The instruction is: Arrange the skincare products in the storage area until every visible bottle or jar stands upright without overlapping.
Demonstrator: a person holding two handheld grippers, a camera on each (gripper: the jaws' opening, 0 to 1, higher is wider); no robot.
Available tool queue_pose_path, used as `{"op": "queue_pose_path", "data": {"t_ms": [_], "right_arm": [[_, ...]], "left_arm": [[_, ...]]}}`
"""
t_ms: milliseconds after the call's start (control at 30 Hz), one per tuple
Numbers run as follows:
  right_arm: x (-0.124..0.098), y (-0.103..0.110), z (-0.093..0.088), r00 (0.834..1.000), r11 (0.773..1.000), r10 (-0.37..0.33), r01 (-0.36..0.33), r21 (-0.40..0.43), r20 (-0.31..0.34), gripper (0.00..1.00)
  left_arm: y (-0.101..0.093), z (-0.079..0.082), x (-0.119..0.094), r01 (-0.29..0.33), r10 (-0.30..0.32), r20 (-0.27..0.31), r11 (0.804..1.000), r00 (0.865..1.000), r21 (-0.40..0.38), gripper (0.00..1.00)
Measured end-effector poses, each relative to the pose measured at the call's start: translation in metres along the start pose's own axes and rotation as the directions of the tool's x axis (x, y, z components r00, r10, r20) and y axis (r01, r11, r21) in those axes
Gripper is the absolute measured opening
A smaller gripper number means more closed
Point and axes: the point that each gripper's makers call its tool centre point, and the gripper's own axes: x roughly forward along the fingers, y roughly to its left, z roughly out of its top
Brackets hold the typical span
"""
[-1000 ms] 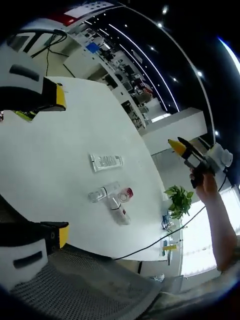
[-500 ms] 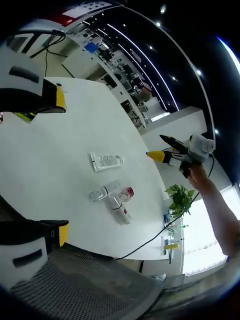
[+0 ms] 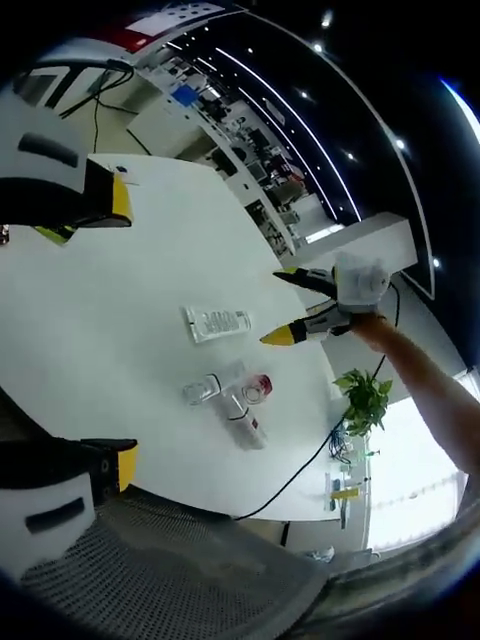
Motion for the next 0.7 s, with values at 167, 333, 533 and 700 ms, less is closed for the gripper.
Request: {"op": "queue_pose_path", "data": {"t_ms": [167, 333, 533, 700], "right_arm": [[0.020, 0.012, 0.008, 0.997, 0.987, 0.049, -0.057, -0.148, -0.054, 0.85], [0.036, 0.023, 0.011, 0.992, 0.977, 0.109, -0.120, -0.176, -0.069, 0.81], [0.055, 0.027, -0.012, 0.975, 0.954, 0.134, -0.176, -0.244, -0.177, 0.76], [0.063, 0.027, -0.027, 0.965, 0.939, 0.134, -0.196, -0.281, -0.225, 0.72]], "left_arm": [[0.001, -0.001, 0.000, -0.001, 0.001, -0.004, 1.000, 1.000, -0.003, 0.87], [0.001, -0.001, 0.000, -0.002, 0.002, -0.004, 1.000, 1.000, 0.000, 0.86], [0.000, -0.001, 0.000, 0.002, -0.002, -0.004, 1.000, 1.000, -0.001, 0.85], [0.000, -0.002, 0.000, 0.001, -0.001, -0.011, 1.000, 1.000, 0.000, 0.84]]}}
